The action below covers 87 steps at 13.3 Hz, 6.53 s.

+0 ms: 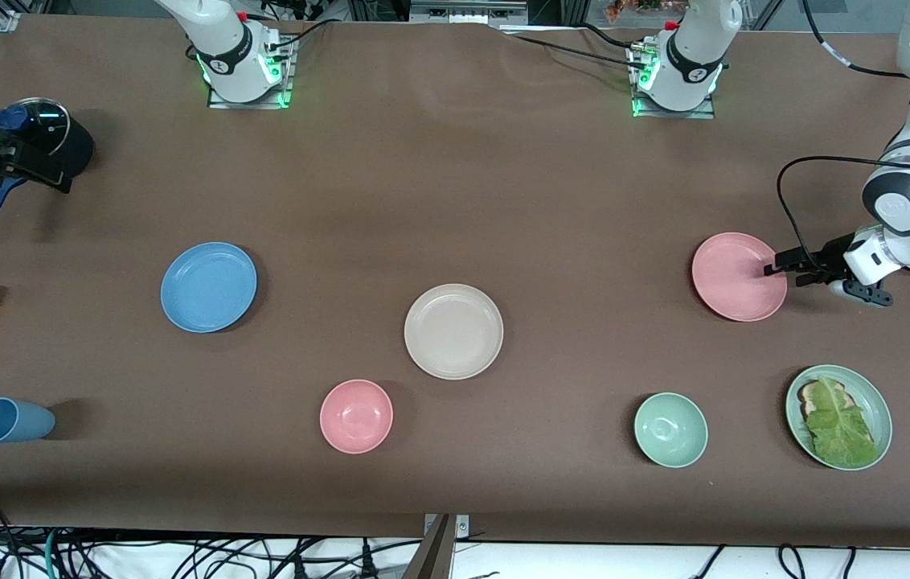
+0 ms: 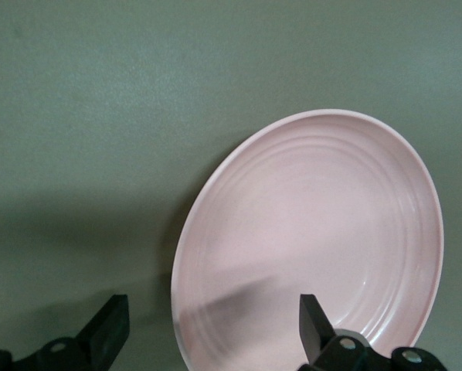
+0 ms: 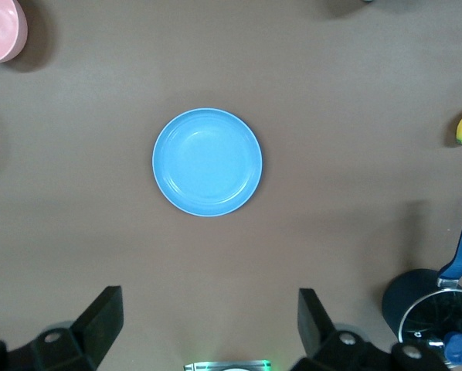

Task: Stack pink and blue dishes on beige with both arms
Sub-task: 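Close the left gripper on the pink plate rim and lift it, then carry the pink plate with the left gripper onto the beige plate, then lower the pink plate onto the beige plate and open the left gripper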

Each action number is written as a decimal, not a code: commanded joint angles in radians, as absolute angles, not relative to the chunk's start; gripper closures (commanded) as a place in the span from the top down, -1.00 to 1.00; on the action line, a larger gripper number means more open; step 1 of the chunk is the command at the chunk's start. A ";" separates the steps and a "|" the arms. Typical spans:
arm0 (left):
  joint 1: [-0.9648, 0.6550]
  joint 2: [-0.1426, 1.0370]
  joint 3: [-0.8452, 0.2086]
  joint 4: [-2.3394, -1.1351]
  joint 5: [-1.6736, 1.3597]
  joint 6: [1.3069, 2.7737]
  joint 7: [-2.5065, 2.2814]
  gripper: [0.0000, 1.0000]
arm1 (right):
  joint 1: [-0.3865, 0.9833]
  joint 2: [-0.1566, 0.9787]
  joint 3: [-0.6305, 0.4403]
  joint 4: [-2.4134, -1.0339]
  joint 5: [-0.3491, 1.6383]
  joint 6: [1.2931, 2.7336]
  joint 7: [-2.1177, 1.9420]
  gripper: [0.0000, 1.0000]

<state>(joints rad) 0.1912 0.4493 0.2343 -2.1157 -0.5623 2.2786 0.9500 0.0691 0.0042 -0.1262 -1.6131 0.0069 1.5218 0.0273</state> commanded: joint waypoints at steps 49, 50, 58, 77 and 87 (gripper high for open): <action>-0.437 0.437 0.216 -1.552 -0.410 1.836 -0.104 -1.00 | 0.067 0.000 -0.135 -1.608 0.017 1.502 0.020 1.00; -0.472 0.449 0.216 -1.552 -0.410 1.868 -0.148 -1.00 | 0.067 0.000 -0.135 -1.608 0.017 1.502 0.020 1.00; -0.650 0.592 0.216 -1.552 -0.408 2.149 -0.380 -1.00 | 0.067 0.000 -0.135 -1.608 0.017 1.502 0.020 1.00; -0.756 0.738 0.218 -1.552 -0.399 2.332 -0.505 -1.00 | 0.067 0.002 -0.135 -1.609 0.017 1.502 0.020 1.00; -0.746 0.792 0.219 -1.466 -0.399 2.330 -0.545 -0.41 | 0.066 0.021 -0.132 -1.609 0.015 1.443 0.021 1.00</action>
<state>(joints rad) -0.7451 0.7709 0.2119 -1.5045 -0.4238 2.3338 -0.5214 0.0689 0.0222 -0.1317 -1.6148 0.0069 1.4598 0.0269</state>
